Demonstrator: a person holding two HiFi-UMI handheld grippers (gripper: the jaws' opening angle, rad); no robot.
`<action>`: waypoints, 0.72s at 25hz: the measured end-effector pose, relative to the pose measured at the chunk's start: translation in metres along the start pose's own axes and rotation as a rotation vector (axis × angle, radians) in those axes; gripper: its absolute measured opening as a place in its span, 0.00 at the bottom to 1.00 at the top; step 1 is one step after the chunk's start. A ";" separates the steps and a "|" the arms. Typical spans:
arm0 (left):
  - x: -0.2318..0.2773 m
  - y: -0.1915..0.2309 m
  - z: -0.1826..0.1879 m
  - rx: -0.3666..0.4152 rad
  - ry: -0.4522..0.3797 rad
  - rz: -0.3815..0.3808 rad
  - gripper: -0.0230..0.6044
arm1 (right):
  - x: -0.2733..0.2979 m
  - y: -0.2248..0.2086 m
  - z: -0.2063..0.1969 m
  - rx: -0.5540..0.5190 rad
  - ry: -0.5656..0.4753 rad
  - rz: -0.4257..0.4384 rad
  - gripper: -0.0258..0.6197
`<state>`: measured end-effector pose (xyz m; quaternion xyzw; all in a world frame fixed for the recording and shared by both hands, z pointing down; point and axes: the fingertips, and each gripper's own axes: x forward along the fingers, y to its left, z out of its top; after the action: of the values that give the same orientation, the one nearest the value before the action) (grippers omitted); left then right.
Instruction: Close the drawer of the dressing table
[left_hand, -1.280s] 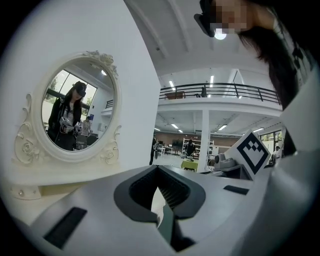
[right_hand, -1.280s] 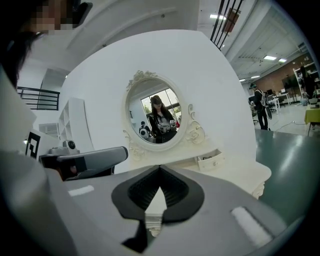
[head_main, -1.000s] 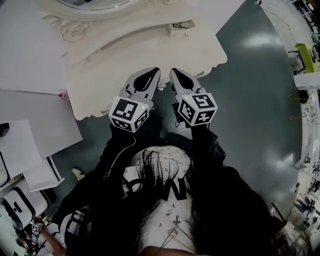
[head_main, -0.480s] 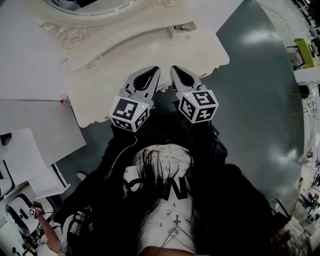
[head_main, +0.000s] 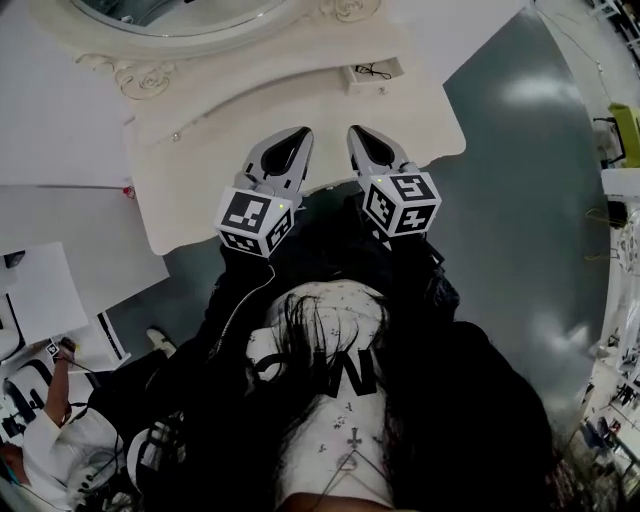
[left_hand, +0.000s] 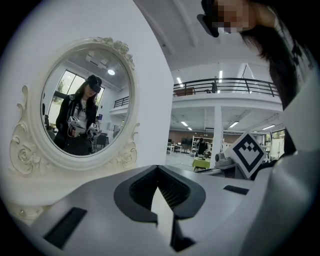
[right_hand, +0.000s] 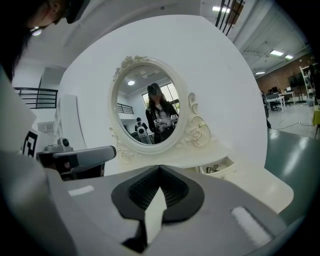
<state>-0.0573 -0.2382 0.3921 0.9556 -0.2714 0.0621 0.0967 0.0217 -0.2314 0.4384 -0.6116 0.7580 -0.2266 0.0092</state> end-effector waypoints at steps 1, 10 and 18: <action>0.008 0.001 0.002 0.001 0.000 0.009 0.04 | 0.005 -0.009 0.003 -0.002 0.006 0.004 0.05; 0.079 0.005 0.014 0.006 -0.002 0.063 0.04 | 0.038 -0.087 0.021 -0.051 0.052 0.011 0.05; 0.101 0.016 0.017 -0.005 -0.009 0.135 0.04 | 0.060 -0.152 0.001 -0.089 0.153 -0.053 0.05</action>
<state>0.0206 -0.3063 0.3949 0.9351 -0.3358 0.0636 0.0934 0.1476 -0.3103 0.5072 -0.6120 0.7494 -0.2389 -0.0818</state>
